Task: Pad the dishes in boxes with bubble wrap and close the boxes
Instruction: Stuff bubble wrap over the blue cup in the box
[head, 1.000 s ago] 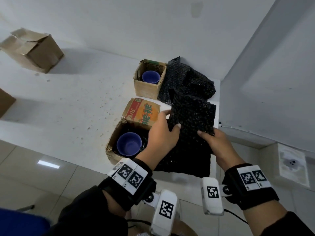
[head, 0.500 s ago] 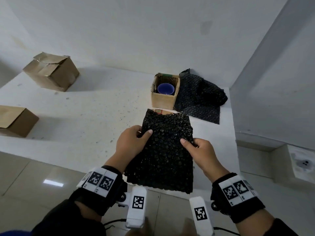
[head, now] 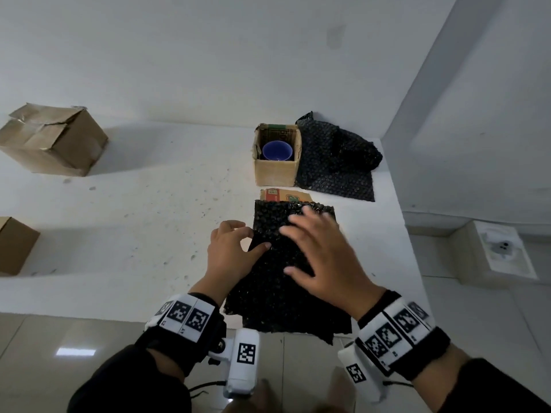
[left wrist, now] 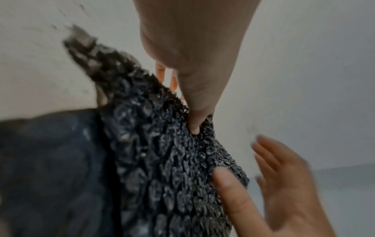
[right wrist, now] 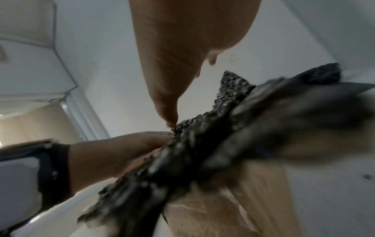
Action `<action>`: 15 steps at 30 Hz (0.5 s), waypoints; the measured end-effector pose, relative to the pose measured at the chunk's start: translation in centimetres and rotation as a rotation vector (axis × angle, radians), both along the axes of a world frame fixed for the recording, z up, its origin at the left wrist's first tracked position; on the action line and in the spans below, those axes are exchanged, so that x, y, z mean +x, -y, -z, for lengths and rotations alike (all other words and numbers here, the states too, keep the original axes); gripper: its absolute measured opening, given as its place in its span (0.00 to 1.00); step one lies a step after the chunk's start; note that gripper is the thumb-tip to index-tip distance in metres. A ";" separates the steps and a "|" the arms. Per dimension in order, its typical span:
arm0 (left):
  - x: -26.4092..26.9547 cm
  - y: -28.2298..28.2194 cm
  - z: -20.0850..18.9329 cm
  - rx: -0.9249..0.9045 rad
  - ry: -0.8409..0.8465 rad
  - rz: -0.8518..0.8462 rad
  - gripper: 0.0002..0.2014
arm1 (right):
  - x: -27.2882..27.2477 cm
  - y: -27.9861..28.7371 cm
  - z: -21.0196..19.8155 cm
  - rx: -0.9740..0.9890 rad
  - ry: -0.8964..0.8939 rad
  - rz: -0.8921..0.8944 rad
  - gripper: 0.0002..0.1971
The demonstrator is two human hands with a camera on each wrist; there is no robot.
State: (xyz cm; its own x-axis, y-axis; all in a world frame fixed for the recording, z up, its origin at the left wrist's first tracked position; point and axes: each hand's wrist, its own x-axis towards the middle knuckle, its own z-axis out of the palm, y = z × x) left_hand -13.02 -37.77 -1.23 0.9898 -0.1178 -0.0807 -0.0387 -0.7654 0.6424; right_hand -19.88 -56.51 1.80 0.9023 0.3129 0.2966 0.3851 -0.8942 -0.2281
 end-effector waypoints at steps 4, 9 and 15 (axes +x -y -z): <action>0.7 0.0 0.3 -0.043 0.027 0.017 0.16 | 1.6 -1.6 2.2 -0.209 -0.373 -0.141 0.39; -0.2 -0.1 0.1 -0.676 -0.280 0.076 0.23 | 2.7 -2.5 2.4 -0.313 -0.528 -0.081 0.48; -1.8 -0.7 0.0 -1.003 -0.523 0.090 0.16 | 3.1 -2.8 2.3 -0.400 -0.662 -0.128 0.47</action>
